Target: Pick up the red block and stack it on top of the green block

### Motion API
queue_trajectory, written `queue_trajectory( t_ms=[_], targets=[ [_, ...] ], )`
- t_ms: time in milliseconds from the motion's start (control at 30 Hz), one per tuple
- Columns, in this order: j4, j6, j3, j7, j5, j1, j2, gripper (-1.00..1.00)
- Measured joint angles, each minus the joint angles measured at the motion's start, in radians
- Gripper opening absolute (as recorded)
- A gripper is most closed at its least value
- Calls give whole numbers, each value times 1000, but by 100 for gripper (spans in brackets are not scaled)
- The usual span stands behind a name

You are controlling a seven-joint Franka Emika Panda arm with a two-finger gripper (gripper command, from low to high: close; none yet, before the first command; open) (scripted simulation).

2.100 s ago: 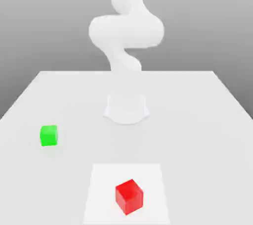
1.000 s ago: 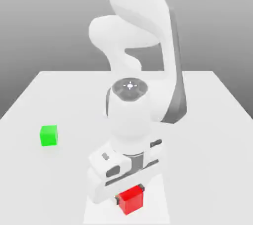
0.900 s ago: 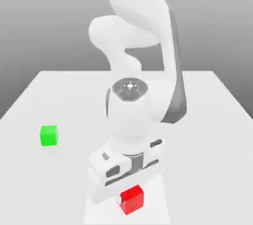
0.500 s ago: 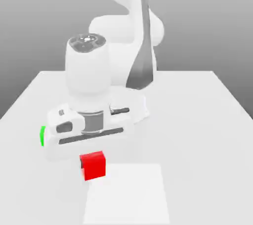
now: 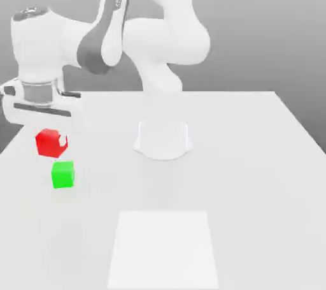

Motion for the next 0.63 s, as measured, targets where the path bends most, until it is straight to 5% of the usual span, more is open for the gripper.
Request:
queue_trajectory(
  t_ms=[600, 633],
  targets=[
    [-13, 301, -151, -231, 342, 213, 306, -100],
    [-14, 318, -152, -231, 342, 214, 320, 100]
  ],
)
